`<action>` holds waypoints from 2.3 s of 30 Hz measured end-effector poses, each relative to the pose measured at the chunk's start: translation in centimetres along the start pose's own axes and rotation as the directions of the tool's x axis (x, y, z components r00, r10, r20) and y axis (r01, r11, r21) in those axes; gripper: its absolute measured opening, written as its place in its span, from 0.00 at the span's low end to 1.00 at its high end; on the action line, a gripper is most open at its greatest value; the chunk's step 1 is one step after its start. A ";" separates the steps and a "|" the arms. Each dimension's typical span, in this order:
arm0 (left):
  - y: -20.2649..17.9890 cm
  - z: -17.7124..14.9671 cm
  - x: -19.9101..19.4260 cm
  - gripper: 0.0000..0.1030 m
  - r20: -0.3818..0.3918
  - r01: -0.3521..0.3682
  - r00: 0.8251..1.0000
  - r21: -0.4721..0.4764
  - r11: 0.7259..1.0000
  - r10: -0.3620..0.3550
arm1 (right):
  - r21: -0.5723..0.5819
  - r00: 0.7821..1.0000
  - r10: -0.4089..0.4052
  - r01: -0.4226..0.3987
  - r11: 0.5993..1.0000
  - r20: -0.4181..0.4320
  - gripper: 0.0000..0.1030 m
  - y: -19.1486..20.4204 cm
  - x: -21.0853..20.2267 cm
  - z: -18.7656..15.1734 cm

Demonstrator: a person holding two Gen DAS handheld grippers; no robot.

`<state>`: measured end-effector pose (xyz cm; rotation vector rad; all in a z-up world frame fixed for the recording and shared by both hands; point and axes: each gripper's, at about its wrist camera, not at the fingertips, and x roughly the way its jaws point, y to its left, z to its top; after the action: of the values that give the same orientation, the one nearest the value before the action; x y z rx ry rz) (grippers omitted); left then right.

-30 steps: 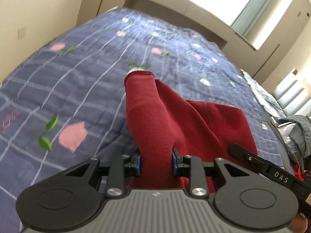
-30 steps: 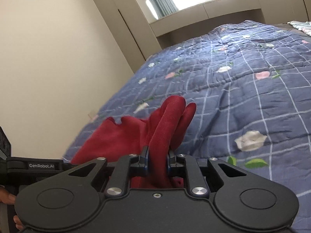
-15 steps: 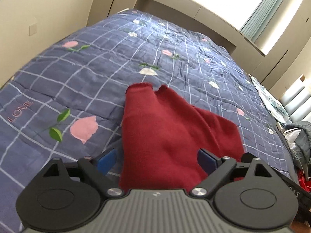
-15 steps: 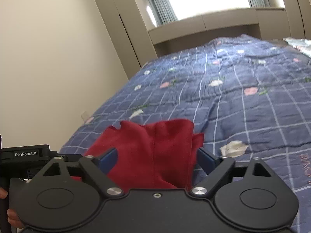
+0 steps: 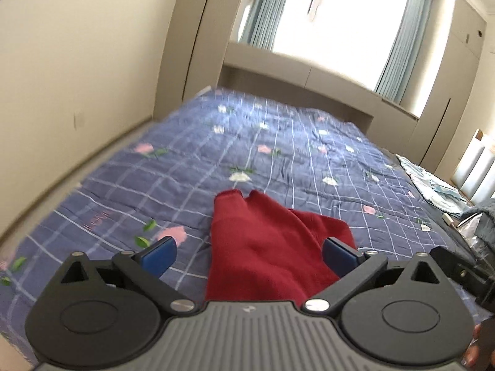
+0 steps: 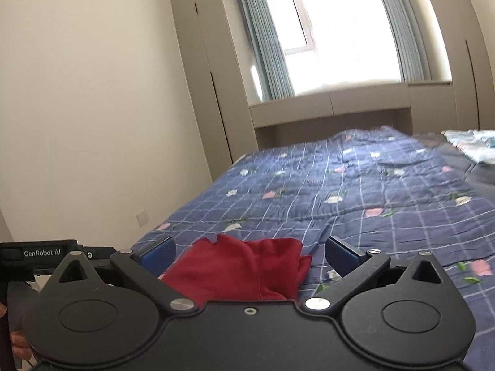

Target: Fold small clothes

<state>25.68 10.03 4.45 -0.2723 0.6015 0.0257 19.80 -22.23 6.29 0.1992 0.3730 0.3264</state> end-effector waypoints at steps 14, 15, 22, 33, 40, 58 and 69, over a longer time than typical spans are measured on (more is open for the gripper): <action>-0.6 -6.7 -10.7 1.00 0.123 -0.069 0.990 0.043 0.997 0.063 | -0.076 0.998 0.008 -0.003 0.997 0.057 0.99 2.6 -11.1 -4.2; -0.6 -7.4 -11.3 1.00 0.127 -0.075 0.990 0.050 0.996 0.068 | -0.075 0.999 0.007 -0.003 0.997 0.054 0.99 2.8 -11.5 -4.6; -0.9 -11.0 -14.7 1.00 0.129 -0.109 0.987 0.076 0.991 0.099 | -0.077 0.999 -0.003 0.006 0.997 0.044 0.99 3.5 -15.2 -7.3; 0.5 -14.9 -16.3 1.00 0.118 -0.150 0.982 0.043 0.988 0.144 | -0.141 0.999 -0.023 0.029 0.990 0.038 1.00 4.3 -16.1 -11.0; 1.4 -16.1 -15.8 1.00 0.089 -0.153 0.985 0.033 0.988 0.150 | -0.136 0.999 -0.032 0.035 0.990 0.027 1.00 4.2 -15.7 -11.4; 1.6 -16.3 -15.7 1.00 0.083 -0.152 0.985 0.021 0.988 0.149 | -0.139 0.999 -0.037 0.039 0.990 0.017 1.00 4.1 -15.6 -11.6; 1.6 -16.4 -15.6 1.00 0.078 -0.149 0.986 0.023 0.989 0.147 | -0.130 0.999 -0.040 0.041 0.991 0.006 0.99 3.8 -15.4 -11.6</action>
<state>3.57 8.17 -0.13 -0.1975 0.5450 0.1703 0.69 -22.51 1.66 0.0643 0.3503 0.3093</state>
